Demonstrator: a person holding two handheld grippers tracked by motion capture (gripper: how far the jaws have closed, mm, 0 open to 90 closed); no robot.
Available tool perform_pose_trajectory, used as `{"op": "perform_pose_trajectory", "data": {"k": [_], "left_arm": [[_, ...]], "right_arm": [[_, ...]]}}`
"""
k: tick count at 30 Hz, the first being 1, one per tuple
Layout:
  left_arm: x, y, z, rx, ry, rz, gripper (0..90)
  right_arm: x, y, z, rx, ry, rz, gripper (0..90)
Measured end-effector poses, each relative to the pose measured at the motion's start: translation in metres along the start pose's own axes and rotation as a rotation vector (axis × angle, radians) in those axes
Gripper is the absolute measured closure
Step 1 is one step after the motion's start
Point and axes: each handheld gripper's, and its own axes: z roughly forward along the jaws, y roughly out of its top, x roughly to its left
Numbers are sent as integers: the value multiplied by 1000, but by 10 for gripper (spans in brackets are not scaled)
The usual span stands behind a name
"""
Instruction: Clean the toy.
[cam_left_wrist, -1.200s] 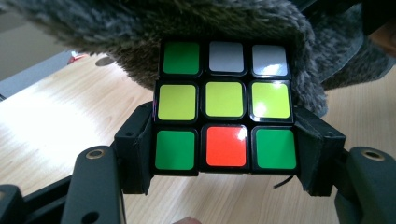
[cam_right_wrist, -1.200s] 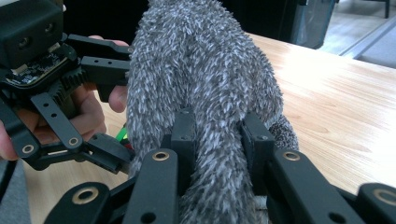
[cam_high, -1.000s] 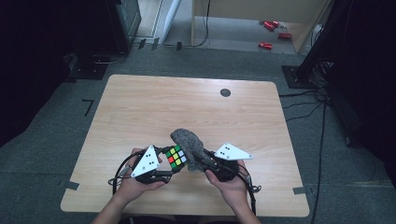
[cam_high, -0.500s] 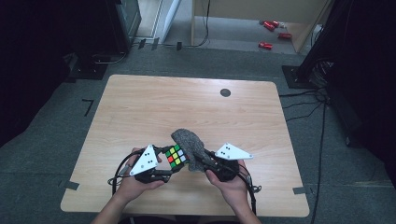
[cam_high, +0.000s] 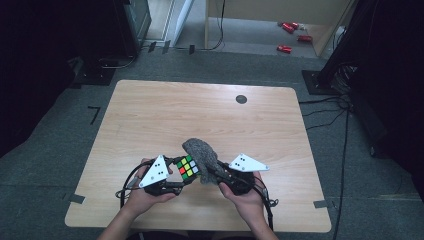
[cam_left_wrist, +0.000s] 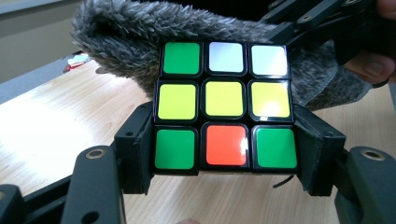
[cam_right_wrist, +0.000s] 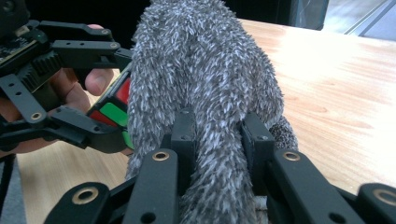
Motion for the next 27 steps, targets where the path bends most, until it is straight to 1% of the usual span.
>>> {"op": "perform_pose_trajectory", "data": {"k": [3, 4, 5, 6, 8, 10, 12, 13, 15, 17, 18, 20, 21, 24, 25, 27], "left_arm": [[1, -3, 3, 21, 14, -3, 350], [1, -3, 3, 22, 12, -8, 350], [1, -3, 3, 21, 12, -10, 350], [0, -3, 3, 20, 15, -8, 351], [0, -2, 2, 13, 21, -11, 351], [1, -2, 1, 3, 20, -23, 350], [2, -2, 0, -6, 14, -30, 350], [2, -2, 0, -11, 10, -33, 350], [2, -3, 2, -6, 4, -32, 350], [1, -4, 4, 6, 3, -26, 350], [0, -4, 4, 5, 2, -25, 350], [-1, -3, 4, 3, 7, -20, 351], [-1, -2, 3, -3, 9, -19, 350], [1, -1, -1, -25, 11, -25, 350], [1, -1, -1, -27, 11, -29, 351], [2, -3, -1, -30, 9, -34, 350]], "right_arm": [[10, 5, -1, -20, 33, -30, 719], [14, 5, -2, -19, 28, -50, 719], [17, 6, -2, -15, 10, -77, 718], [17, 6, -2, -13, 3, -94, 718], [13, 4, -1, -8, 9, -83, 717], [7, 0, 2, 19, -19, -81, 717], [2, -3, 4, 33, -18, -45, 717], [2, -3, 3, 32, -14, -39, 717], [6, 1, 0, 25, -13, -54, 717], [11, 6, -3, -8, 31, -56, 716], [14, 8, -4, -17, 43, -65, 716], [15, 10, -5, -18, 38, -74, 714], [12, 9, -5, -19, 44, -64, 714], [1, 1, 0, 13, 5, -38, 714], [-3, -2, 2, 27, -2, -11, 714], [-5, -4, 3, 31, -2, 4, 714]]}}
